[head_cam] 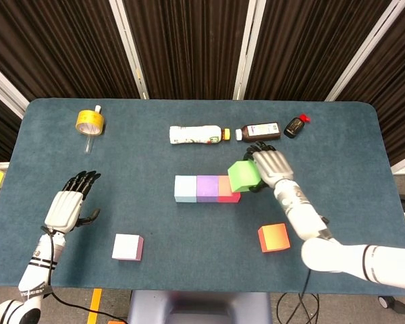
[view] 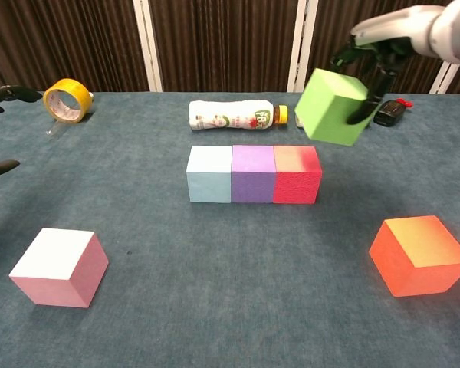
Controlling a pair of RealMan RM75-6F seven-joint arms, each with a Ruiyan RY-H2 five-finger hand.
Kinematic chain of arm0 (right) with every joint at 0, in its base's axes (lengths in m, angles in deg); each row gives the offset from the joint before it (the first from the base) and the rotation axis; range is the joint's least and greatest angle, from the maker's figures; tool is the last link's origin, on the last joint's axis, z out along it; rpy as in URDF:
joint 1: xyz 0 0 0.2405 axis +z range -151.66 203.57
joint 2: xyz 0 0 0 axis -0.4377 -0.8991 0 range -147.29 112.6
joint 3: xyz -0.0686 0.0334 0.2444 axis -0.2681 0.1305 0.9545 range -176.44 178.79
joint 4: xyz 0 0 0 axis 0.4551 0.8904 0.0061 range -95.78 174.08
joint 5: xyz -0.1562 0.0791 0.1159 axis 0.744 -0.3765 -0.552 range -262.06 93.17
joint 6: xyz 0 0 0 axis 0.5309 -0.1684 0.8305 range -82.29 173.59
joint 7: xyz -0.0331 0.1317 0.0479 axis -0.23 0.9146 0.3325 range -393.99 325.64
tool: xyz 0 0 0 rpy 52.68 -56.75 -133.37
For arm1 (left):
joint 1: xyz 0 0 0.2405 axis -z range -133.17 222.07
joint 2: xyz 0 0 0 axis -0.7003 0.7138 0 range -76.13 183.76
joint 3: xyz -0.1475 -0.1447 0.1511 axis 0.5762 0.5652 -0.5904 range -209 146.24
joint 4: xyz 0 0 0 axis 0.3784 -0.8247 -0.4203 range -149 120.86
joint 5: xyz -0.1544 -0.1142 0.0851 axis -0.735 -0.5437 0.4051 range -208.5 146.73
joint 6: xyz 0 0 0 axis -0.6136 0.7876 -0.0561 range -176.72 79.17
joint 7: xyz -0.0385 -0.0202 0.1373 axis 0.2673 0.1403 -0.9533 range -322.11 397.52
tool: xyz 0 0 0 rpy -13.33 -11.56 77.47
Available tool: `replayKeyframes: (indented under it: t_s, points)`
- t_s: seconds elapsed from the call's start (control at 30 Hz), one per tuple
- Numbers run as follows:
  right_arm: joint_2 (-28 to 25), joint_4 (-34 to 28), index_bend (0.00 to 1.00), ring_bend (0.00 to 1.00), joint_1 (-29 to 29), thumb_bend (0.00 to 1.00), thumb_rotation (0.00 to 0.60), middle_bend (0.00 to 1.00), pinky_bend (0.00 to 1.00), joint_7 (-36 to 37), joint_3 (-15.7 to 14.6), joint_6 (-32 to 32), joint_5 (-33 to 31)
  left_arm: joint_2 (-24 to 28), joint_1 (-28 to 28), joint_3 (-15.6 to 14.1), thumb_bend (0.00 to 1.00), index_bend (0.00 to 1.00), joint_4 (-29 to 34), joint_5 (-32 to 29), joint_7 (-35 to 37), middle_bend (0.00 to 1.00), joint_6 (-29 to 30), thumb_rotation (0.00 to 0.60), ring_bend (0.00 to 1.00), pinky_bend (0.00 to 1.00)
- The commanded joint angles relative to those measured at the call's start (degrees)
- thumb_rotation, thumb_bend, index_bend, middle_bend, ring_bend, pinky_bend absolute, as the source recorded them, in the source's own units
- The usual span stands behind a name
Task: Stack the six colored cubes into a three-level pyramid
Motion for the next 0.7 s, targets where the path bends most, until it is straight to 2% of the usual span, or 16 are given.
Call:
replayKeyframes:
  t_s: [0.03,0.27,0.7]
  points:
    - [2.96,-0.69,0.63,0.13,5.35,0.36,0.6,0.26,0.25,-5.71,0.47,4.28,-7.28,-0.07,-0.12,-0.03,0.33,0.11,-0.42,0.24,0.49,0.08,-0.34,0.6,0.03,0.13]
    - [6.5,1.79,0.63,0.13,10.62,0.36,0.6,0.26,0.25,-12.07,0.4,6.76,-15.48,-0.34,-0.49,0.06,0.33,0.1,-1.51,0.54,1.81,0.07,-0.88,0.6,0.03,0.13]
    - [12.4,5.94,0.63,0.13,15.64,0.36,0.6,0.26,0.25,-19.78,1.08,10.83,-24.77,-1.25,-1.05,-0.06,0.33,0.1,-3.43,1.63,4.41,0.07,-1.53,0.6,0.03,0.13]
